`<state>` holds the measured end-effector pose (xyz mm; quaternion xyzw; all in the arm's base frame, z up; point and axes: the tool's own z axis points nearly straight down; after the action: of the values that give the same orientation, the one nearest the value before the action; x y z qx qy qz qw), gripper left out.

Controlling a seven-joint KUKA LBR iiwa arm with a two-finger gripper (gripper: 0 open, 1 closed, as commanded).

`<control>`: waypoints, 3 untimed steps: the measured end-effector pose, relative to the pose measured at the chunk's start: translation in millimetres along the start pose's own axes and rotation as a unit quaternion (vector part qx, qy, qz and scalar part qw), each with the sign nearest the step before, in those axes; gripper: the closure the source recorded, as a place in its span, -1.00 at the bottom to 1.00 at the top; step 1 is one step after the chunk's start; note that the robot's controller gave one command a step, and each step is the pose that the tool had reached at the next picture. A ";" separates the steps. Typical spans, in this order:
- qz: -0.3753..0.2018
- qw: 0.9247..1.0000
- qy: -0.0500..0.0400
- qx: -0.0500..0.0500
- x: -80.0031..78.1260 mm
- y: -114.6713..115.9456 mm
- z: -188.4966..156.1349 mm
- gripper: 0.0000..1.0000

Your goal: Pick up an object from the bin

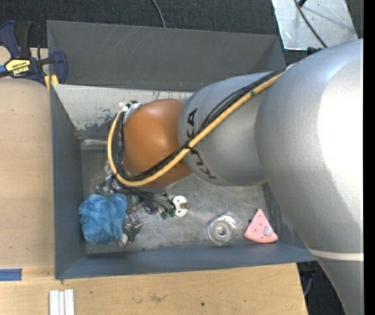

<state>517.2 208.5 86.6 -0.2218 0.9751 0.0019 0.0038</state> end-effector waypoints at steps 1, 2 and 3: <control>-0.120 0.993 0.005 0.000 -29.0 -3.5 3.8 -1.00; -0.283 0.959 0.002 0.001 -19.4 30.6 5.2 1.00; -0.282 0.959 0.010 0.002 -16.0 26.8 7.6 -1.00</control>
Offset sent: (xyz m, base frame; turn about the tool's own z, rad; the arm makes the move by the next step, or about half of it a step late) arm 0.0021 0.0363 -0.0070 -0.5766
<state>520.1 239.6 79.2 -0.4880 0.8728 -0.0039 -0.0053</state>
